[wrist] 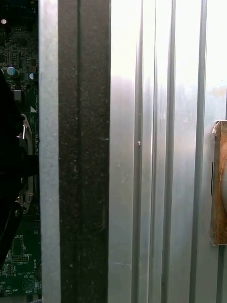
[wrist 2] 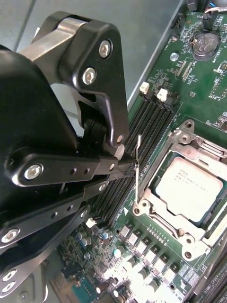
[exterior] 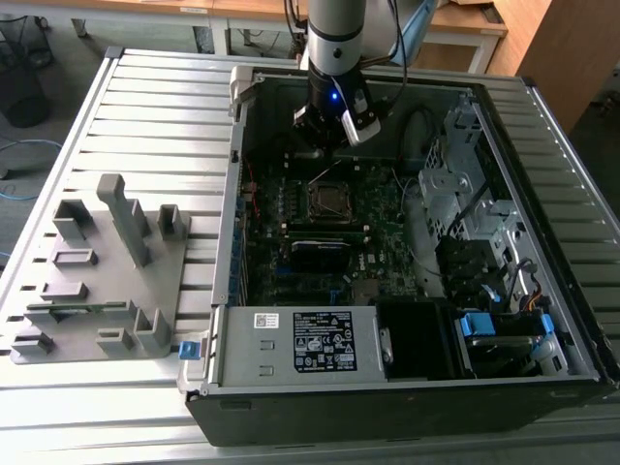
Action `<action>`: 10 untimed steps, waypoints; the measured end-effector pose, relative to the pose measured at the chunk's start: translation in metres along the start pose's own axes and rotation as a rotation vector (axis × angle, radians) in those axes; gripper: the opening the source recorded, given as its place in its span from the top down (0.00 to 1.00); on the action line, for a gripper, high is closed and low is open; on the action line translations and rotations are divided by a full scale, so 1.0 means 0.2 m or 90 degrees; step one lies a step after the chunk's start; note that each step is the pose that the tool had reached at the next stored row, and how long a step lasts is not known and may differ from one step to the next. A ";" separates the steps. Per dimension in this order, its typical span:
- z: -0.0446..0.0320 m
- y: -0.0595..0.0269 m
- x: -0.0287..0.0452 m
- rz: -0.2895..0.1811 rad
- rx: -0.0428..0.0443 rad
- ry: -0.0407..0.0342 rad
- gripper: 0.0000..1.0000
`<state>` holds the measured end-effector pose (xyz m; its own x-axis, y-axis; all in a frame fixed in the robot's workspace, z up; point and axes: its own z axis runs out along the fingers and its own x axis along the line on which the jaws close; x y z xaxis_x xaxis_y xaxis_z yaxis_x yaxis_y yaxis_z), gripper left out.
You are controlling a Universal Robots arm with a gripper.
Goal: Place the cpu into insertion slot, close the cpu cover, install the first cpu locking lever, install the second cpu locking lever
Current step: 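Install the first cpu locking lever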
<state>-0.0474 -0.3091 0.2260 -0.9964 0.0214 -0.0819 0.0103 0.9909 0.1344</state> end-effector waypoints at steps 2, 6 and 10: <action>0.002 -0.001 0.000 0.000 -0.0003 -0.0001 0.90; 0.015 -0.002 -0.001 0.000 -0.0003 0.0001 0.90; 0.024 -0.003 -0.011 0.000 -0.0002 0.0001 0.90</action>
<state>-0.0448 -0.3091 0.2215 -0.9964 0.0213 -0.0817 0.0102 0.9908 0.1346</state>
